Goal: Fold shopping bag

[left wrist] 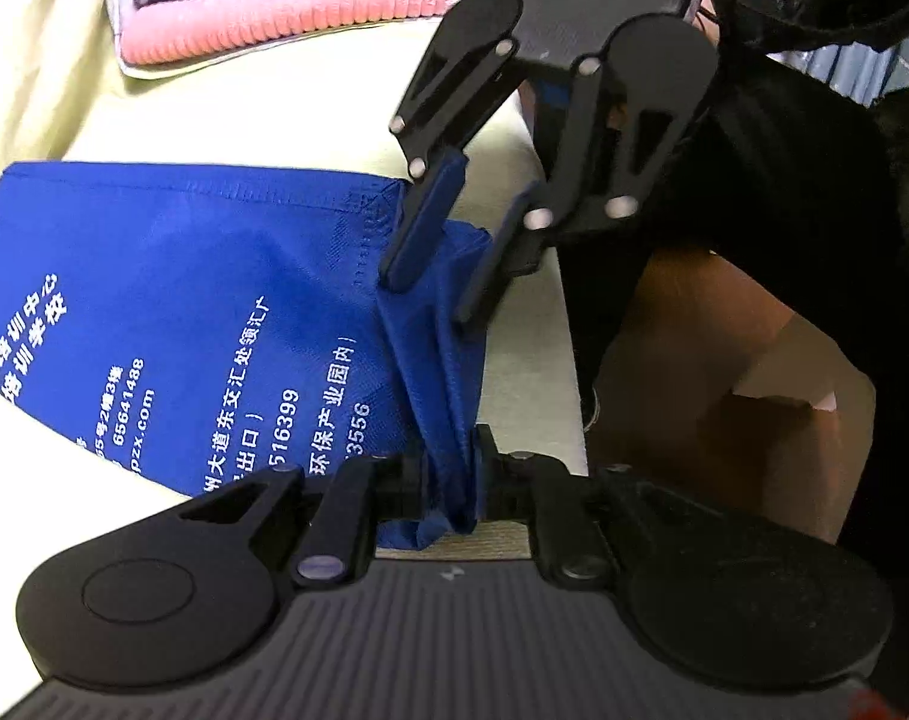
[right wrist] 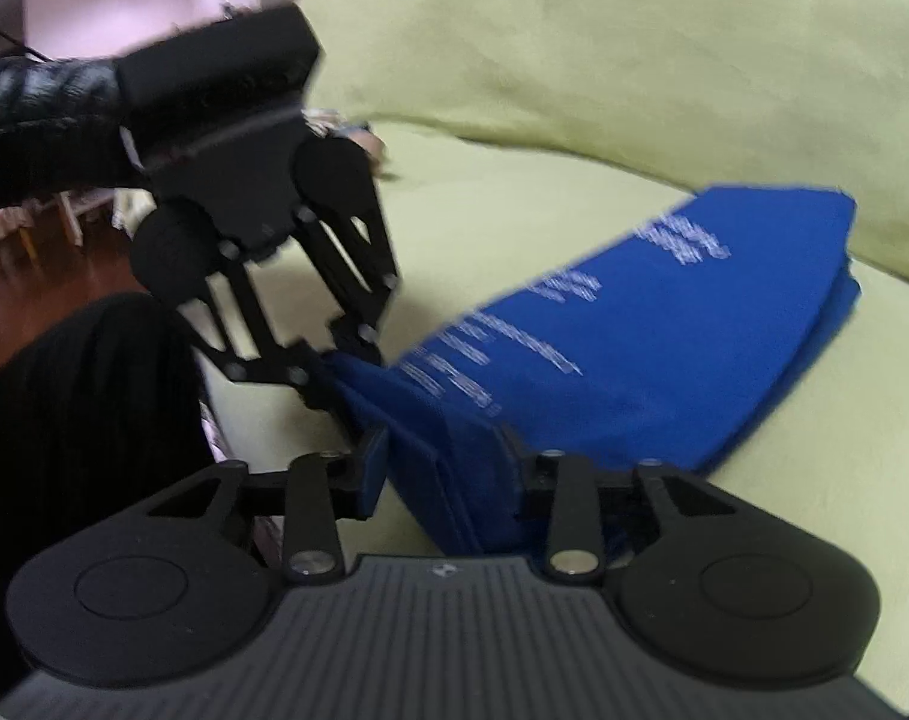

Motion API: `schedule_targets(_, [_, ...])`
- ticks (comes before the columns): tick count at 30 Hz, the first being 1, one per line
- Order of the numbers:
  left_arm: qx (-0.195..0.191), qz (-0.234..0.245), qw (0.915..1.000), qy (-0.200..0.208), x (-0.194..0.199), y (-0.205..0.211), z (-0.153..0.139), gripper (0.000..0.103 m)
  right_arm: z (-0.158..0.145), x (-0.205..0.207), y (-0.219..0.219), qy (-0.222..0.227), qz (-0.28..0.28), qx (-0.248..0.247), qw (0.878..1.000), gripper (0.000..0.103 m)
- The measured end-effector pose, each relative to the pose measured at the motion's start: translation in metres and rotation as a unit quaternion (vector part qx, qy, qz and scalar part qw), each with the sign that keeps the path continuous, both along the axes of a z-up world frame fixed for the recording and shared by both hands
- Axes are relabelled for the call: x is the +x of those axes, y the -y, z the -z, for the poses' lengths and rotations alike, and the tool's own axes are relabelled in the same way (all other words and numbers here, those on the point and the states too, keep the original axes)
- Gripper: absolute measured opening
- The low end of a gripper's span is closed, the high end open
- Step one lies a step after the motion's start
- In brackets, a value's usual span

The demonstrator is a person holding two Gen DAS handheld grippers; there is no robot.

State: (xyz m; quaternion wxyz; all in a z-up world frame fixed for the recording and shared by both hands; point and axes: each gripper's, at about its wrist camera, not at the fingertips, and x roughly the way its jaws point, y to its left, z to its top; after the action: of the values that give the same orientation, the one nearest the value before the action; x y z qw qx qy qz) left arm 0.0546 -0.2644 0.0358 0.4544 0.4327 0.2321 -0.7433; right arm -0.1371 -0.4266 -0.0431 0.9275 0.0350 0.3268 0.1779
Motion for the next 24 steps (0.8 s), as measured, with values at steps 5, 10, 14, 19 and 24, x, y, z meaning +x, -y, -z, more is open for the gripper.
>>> schedule_targets(5, [-0.018, -0.065, 0.9977, -0.011, 0.008, -0.009, -0.005, 0.037, 0.008, 0.007, 0.008, -0.036, 0.036, 0.014, 0.999, 0.014])
schedule_targets(10, [-0.097, -0.121, 0.9869, 0.045, 0.000, -0.052, -0.024, 0.039, 0.011, 0.012, 0.014, -0.065, 0.075, 0.041, 0.994, 0.013])
schedule_targets(14, [-0.151, -0.082, 0.9707, 0.168, -0.039, -0.064, -0.021, 0.040, 0.011, 0.019, 0.015, -0.093, 0.106, 0.063, 0.988, 0.012])
schedule_targets(19, [-0.153, 0.001, 0.9380, 0.311, -0.086, -0.056, 0.017, 0.042, 0.009, 0.029, 0.020, -0.125, 0.127, 0.081, 0.981, 0.010])
schedule_targets(24, [-0.137, 0.024, 0.9189, 0.369, -0.092, -0.040, 0.042, 0.047, 0.012, 0.036, 0.030, -0.150, 0.141, 0.110, 0.972, 0.004])
